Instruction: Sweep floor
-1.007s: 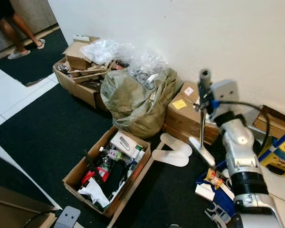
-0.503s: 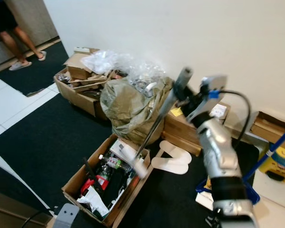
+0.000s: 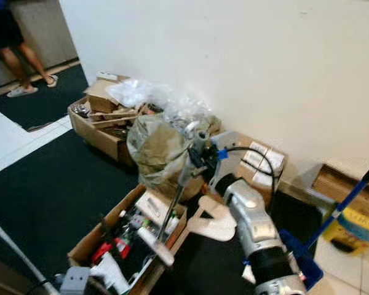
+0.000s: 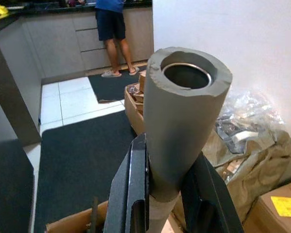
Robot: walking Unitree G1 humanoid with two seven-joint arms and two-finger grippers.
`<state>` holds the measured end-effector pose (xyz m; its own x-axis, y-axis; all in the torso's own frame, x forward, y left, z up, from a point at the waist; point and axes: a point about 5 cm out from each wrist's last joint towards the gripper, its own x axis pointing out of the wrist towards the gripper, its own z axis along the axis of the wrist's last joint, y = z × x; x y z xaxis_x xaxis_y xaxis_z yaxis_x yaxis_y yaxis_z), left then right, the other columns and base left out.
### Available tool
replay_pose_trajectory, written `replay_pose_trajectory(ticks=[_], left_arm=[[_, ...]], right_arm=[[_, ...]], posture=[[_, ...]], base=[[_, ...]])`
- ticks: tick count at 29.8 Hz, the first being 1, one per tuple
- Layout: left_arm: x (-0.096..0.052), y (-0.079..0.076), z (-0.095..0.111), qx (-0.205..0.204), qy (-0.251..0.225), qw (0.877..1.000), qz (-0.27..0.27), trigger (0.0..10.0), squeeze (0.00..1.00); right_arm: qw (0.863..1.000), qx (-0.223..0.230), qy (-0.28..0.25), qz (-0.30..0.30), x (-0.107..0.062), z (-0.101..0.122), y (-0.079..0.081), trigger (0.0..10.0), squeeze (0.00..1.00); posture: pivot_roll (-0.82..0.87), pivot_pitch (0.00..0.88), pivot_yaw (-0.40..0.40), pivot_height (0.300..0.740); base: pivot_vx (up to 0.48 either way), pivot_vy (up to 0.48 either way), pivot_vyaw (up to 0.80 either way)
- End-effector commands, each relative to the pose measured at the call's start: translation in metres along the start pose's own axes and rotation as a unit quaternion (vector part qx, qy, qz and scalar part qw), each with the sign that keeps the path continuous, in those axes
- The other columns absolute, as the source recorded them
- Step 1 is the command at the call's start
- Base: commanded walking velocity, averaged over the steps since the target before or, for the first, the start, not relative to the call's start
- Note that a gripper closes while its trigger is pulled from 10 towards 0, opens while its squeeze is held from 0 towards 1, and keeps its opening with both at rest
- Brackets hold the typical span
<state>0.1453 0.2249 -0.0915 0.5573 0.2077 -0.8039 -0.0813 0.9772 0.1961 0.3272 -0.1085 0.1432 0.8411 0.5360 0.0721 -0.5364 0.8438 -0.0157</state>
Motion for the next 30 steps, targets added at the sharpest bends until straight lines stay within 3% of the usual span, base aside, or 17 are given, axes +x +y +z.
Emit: replay_pose_trajectory(ticks=[1, 2, 5, 8, 13, 18, 20, 24, 27, 30], left_arm=[[-0.001, -0.002, -0.003, -0.009, 0.001, 1.000, -0.004, 10.0, 0.00], [-0.001, -0.003, -0.002, -0.009, -0.003, 1.000, -0.005, 10.0, 0.00], [-0.001, -0.003, -0.001, -0.009, -0.003, 1.000, -0.005, 10.0, 0.00], [0.000, -0.003, 0.000, -0.003, -0.003, 1.000, -0.007, 10.0, 0.00], [0.000, -0.002, 0.001, 0.002, -0.001, 1.000, -0.007, 10.0, 0.00], [0.000, 0.000, 0.001, 0.006, 0.002, 1.000, -0.006, 10.0, 0.00], [0.000, 0.000, 0.001, 0.006, 0.002, 1.000, -0.006, 10.0, 0.00], [0.001, 0.001, 0.001, 0.011, 0.005, 1.000, -0.008, 10.0, 0.00], [0.001, 0.001, 0.000, 0.012, 0.007, 1.000, -0.009, 10.0, 0.00], [0.001, 0.001, 0.000, 0.013, 0.007, 1.000, -0.009, 10.0, 0.00]], right_arm=[[0.999, -0.031, -0.001, -0.025, 0.000, 0.004, -0.010, 10.0, 0.00], [0.998, -0.002, -0.056, -0.032, 0.004, 0.025, -0.013, 10.0, 0.00], [0.997, 0.007, -0.072, -0.033, 0.005, 0.030, -0.014, 10.0, 0.00], [0.991, 0.053, -0.126, -0.010, 0.004, 0.055, -0.019, 10.0, 0.00], [0.984, 0.075, -0.161, 0.014, -0.005, 0.077, -0.031, 10.0, 0.00], [0.994, 0.004, -0.102, 0.031, -0.012, 0.070, -0.040, 10.0, 0.00], [0.994, 0.004, -0.102, 0.031, -0.012, 0.070, -0.040, 10.0, 0.00], [0.998, -0.023, -0.051, 0.014, -0.013, 0.053, -0.044, 10.0, 0.00], [0.999, -0.033, -0.008, 0.004, -0.012, 0.033, -0.038, 10.0, 0.00], [0.999, -0.033, 0.006, 0.006, -0.012, 0.028, -0.035, 10.0, 0.00]], posture=[[-0.06, 0.000, -0.042, 0.740], [-0.06, 0.000, -0.038, 0.740], [-0.06, 0.000, -0.038, 0.740], [-0.07, 0.000, -0.019, 0.740], [-0.07, 0.000, -0.013, 0.740], [-0.07, 0.000, -0.003, 0.740], [-0.07, 0.000, -0.003, 0.740], [-0.07, 0.000, 0.004, 0.740], [-0.07, 0.000, 0.006, 0.740], [-0.07, 0.000, 0.006, 0.740]], base=[[-0.247, 0.000, 0.00], [-0.251, 0.000, 0.00], [-0.251, 0.000, 0.00], [-0.261, 0.000, 0.00], [-0.263, 0.000, 0.00], [-0.261, 0.000, 0.00], [-0.259, 0.000, 0.00], [-0.263, 0.000, 0.00], [-0.259, 0.000, 0.00], [-0.260, 0.000, 0.00]])
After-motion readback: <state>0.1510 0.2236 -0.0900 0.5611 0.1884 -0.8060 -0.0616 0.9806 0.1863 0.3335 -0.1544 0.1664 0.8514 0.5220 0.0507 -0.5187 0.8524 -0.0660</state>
